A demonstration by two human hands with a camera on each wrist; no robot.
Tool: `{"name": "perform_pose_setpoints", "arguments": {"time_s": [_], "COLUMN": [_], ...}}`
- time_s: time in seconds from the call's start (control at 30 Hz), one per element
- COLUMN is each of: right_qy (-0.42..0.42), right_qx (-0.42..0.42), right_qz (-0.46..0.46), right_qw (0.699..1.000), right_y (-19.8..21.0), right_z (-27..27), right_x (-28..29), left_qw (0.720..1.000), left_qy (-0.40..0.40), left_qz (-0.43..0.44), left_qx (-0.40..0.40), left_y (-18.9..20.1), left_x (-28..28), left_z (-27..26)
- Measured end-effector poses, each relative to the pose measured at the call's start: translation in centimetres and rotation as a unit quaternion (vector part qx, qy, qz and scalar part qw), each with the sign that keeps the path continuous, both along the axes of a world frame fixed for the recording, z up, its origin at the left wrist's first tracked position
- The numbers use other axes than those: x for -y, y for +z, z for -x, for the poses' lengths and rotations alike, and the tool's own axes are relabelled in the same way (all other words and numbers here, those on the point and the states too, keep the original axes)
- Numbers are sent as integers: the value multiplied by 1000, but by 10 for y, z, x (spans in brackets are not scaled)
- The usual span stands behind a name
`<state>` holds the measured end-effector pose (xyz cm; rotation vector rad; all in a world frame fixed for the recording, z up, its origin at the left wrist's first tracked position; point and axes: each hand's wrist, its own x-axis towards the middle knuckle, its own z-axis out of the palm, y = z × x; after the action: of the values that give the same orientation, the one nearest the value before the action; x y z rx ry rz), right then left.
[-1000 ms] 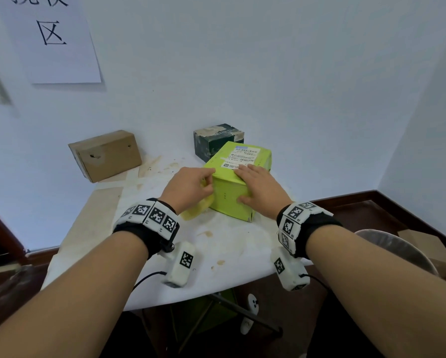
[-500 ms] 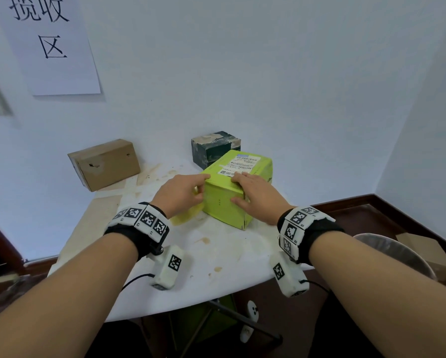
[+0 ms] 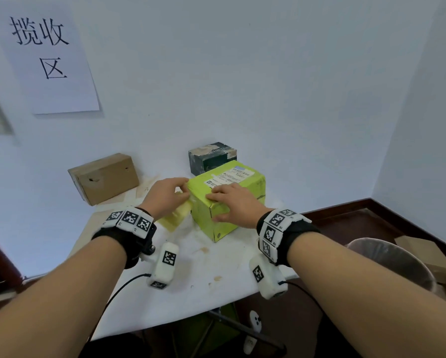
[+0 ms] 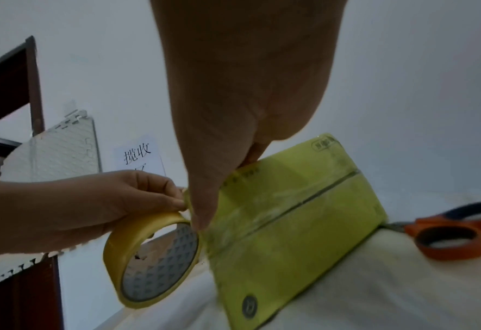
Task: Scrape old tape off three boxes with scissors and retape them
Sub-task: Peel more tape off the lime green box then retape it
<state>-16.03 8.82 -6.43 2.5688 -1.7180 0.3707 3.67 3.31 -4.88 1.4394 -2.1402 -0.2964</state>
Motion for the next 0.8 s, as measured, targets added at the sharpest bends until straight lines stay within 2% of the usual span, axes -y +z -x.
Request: {"name": "perform_pose_setpoints", "arguments": {"time_s": [0.13, 0.37, 0.53, 0.67, 0.8], "right_qy": [7, -29, -48, -43, -48], "right_qx": [17, 45, 69, 173, 309], "right_qz": [-12, 38, 1, -49, -47], "right_qw": [1000, 998, 996, 983, 949], "right_y": [9, 3, 11, 20, 33], "right_z": [-4, -22, -25, -20, -14], "right_x": [2, -2, -6, -7, -12], "left_qw": [999, 996, 989, 971, 957], "left_qy": [21, 24, 28, 11, -31], "left_qz": [-12, -18, -33, -61, -84], "left_qx": [-23, -80, -141, -230, -275], "left_y": [15, 32, 33, 41, 56], "left_x": [-10, -28, -33, -37, -46], "left_z": [-10, -20, -28, -32, -24]}}
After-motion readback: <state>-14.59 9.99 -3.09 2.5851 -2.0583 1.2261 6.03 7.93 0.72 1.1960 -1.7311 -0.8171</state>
